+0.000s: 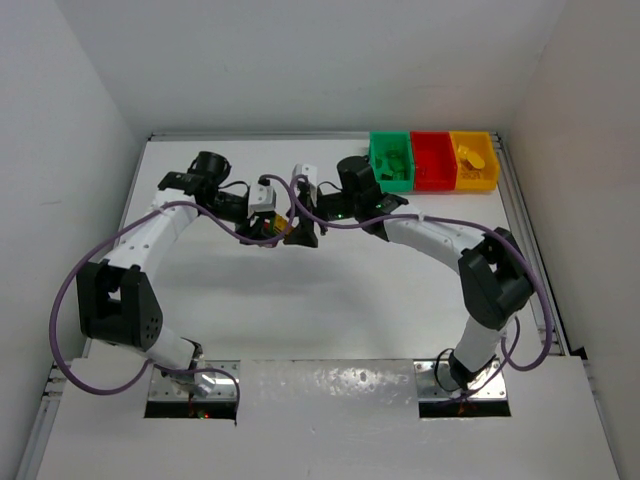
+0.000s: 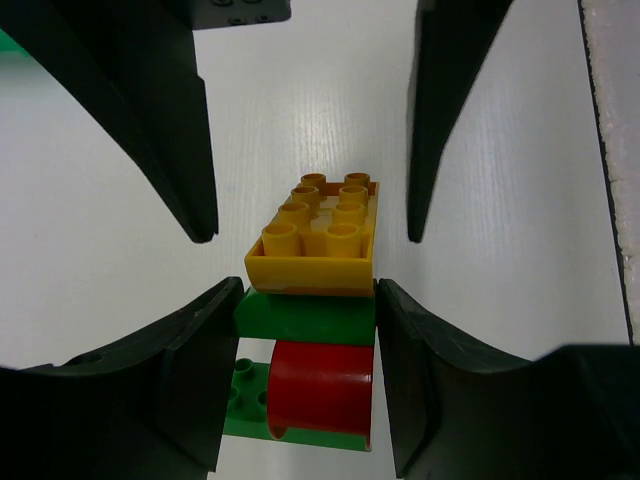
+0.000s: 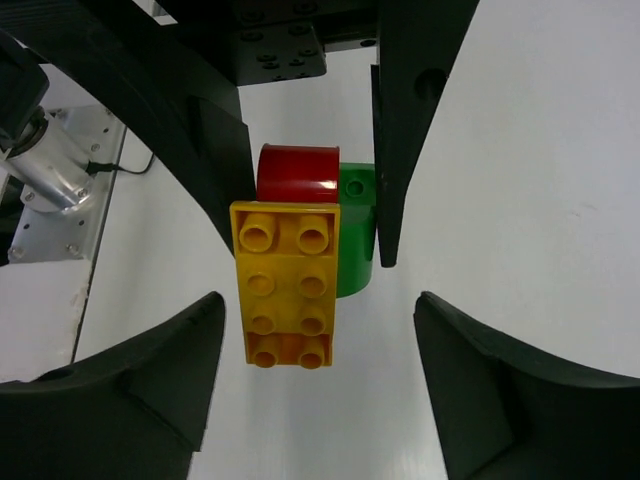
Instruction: Sort the legos into containers by color
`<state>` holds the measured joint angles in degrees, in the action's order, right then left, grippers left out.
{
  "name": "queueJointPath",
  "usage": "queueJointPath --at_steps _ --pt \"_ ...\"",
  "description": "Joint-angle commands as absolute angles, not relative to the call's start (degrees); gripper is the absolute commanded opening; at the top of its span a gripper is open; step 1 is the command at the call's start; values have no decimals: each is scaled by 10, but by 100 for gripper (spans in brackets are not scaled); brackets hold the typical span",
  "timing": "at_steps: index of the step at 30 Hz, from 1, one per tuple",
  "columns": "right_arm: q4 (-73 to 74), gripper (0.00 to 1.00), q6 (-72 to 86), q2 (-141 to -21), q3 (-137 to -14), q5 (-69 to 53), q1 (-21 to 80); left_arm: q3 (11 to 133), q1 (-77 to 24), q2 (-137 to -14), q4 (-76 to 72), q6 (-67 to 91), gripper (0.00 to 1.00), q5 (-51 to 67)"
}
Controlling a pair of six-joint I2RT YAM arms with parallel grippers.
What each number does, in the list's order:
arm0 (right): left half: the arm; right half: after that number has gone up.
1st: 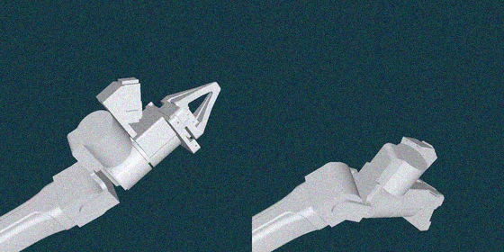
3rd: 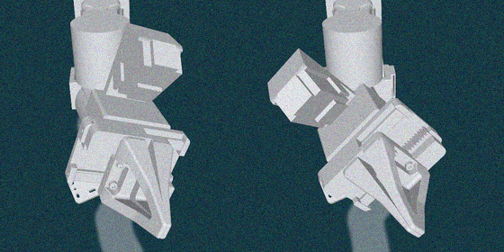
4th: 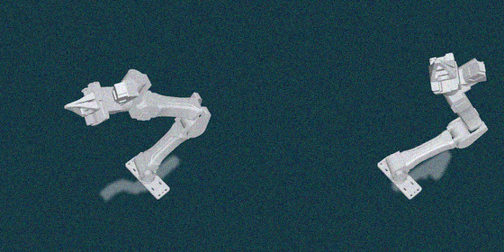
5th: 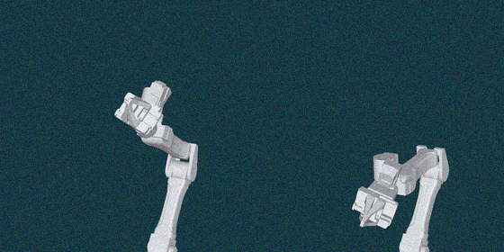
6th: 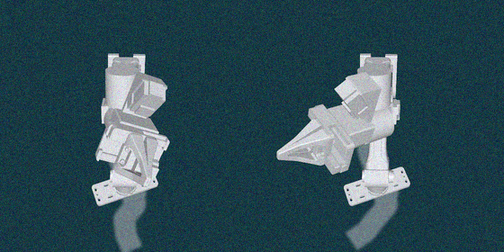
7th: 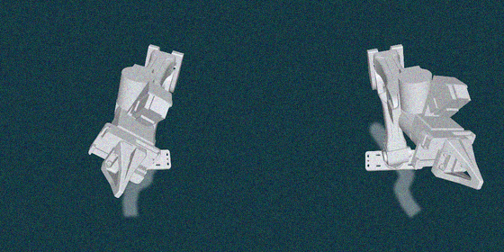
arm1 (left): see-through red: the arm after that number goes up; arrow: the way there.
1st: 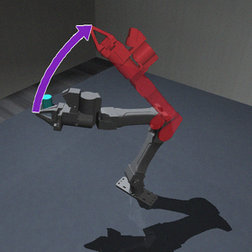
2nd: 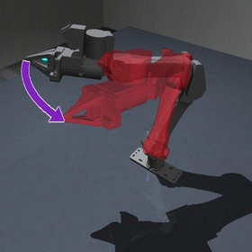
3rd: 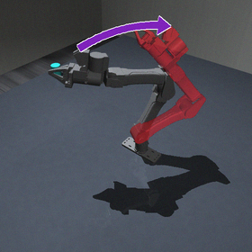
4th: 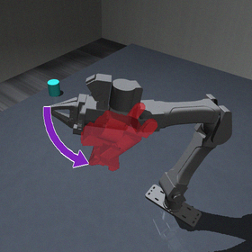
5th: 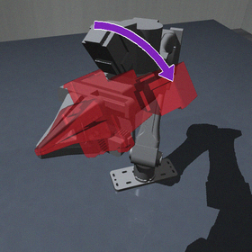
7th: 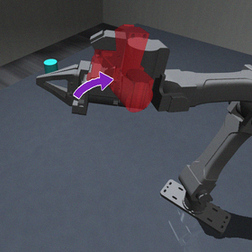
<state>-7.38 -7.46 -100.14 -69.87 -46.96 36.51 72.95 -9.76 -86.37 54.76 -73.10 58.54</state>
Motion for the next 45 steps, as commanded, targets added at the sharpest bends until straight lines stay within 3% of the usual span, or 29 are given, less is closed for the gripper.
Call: queueJointPath --at_steps 1,5,7,12,22,33,38,39,42,45 --pt "-112 72 -59 -1005 -724 -475 367 753 -97 -860 552 -750 0 622" --pt "-141 42 -46 -1003 -712 -491 368 751 -97 -860 552 -750 0 621" --pt "-152 33 -39 -995 -701 -493 368 748 -97 -860 552 -750 0 614" --pt "-121 0 -61 -977 -687 -469 366 725 -96 -858 544 -753 0 571" --pt "-236 0 57 -897 -604 -463 227 676 -94 -853 514 -736 0 527" --pt "-135 0 13 -864 -613 -335 139 632 -94 -832 460 -687 0 532" --pt "-32 0 67 -919 -677 -62 98 610 -96 -823 400 -619 1 512" --pt "-4 0 72 -938 -724 39 90 602 -98 -823 353 -557 4 487" --pt "65 0 104 -1011 -791 186 43 592 -102 -824 301 -475 13 455" --pt "64 0 98 -1073 -836 242 8 585 -103 -815 291 -453 26 442"
